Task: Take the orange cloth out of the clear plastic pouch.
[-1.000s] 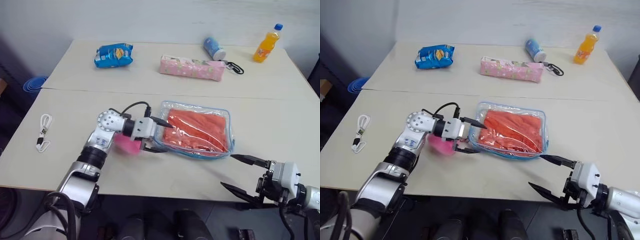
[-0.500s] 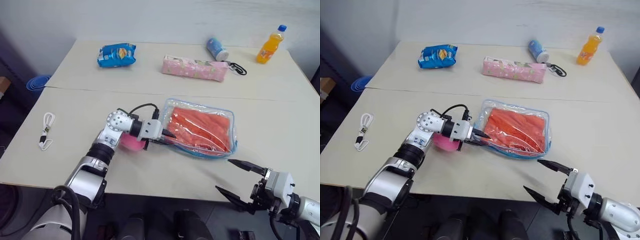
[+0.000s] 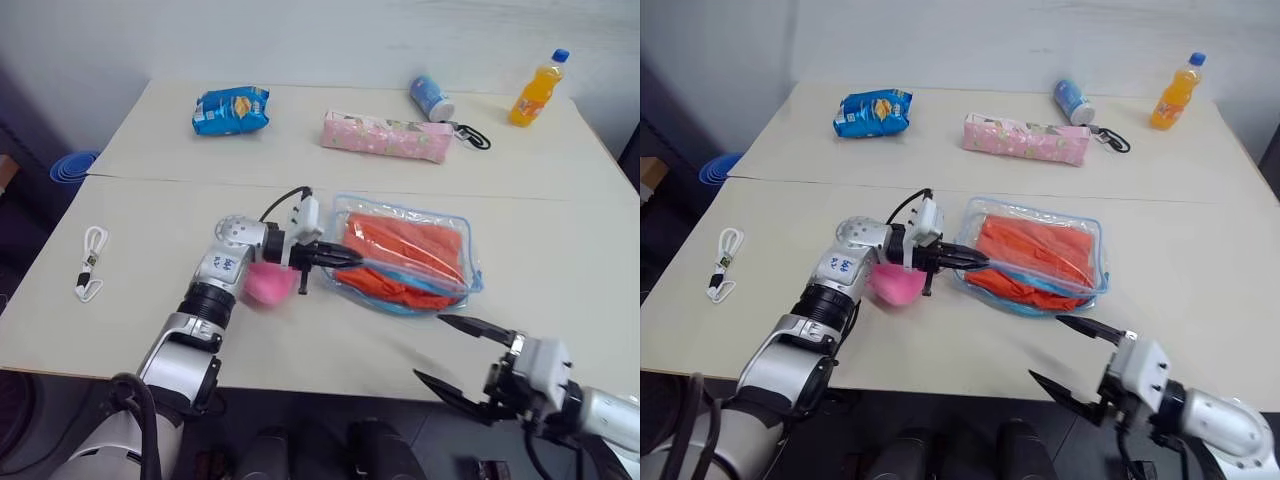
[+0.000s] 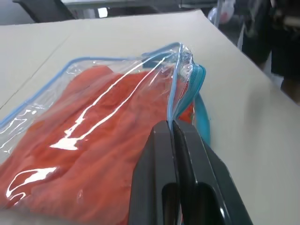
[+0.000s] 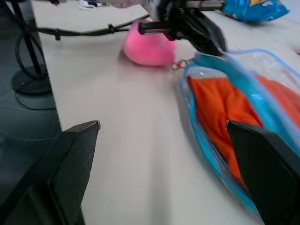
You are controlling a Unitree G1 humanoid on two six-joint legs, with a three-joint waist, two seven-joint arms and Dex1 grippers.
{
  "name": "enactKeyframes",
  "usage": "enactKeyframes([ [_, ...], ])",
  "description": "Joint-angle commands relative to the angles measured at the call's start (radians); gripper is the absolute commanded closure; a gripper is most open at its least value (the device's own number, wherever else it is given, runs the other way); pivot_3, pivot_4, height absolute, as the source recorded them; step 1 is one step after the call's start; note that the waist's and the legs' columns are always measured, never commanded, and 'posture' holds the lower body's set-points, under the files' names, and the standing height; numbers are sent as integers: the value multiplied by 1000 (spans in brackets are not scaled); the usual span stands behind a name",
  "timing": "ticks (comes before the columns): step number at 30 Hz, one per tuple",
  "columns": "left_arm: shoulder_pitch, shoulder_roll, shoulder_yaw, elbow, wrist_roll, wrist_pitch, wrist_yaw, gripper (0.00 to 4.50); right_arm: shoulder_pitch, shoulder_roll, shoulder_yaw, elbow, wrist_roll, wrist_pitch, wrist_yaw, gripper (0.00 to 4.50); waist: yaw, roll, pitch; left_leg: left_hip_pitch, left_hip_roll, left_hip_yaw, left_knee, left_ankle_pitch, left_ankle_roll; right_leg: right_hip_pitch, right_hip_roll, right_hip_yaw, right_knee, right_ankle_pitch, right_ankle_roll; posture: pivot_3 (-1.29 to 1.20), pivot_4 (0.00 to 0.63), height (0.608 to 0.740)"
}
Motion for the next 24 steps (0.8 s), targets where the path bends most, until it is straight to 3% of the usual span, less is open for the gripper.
enactKeyframes([
  [1,15,2,7,-98,-36,106,17,4486,-91,-4,74,-40,-8,121,-83,0,-1,0,0,0,0,0,0,0,0,0,0,0,0,0,0,0,150,740],
  [7,47,7,-8,-161,-26,169,35,4486,-286,-8,165,75,-115,242,-171,0,0,0,0,0,0,0,0,0,-1,0,0,0,0,0,0,0,150,740],
  [14,60,6,-11,-178,-24,187,57,4486,-399,6,190,158,-171,360,-262,0,2,0,0,-8,-1,0,1,1,-1,-8,0,0,1,0,0,0,150,740],
  [17,63,5,-11,-184,-25,191,62,4500,-425,16,203,177,-214,365,-301,628,2,0,0,-12,-1,1,2,1,-2,-15,0,0,4,0,0,0,150,740],
  [20,67,5,-12,-189,-27,195,65,4500,-445,15,221,200,-290,332,-335,1621,1,0,0,-12,-1,1,2,2,-3,-15,0,0,4,0,0,0,150,740],
  [24,73,5,-17,-195,-26,198,63,4500,-474,-23,269,233,-387,273,-316,1621,0,0,0,-12,-1,1,2,2,-3,-15,0,0,5,0,0,0,150,740],
])
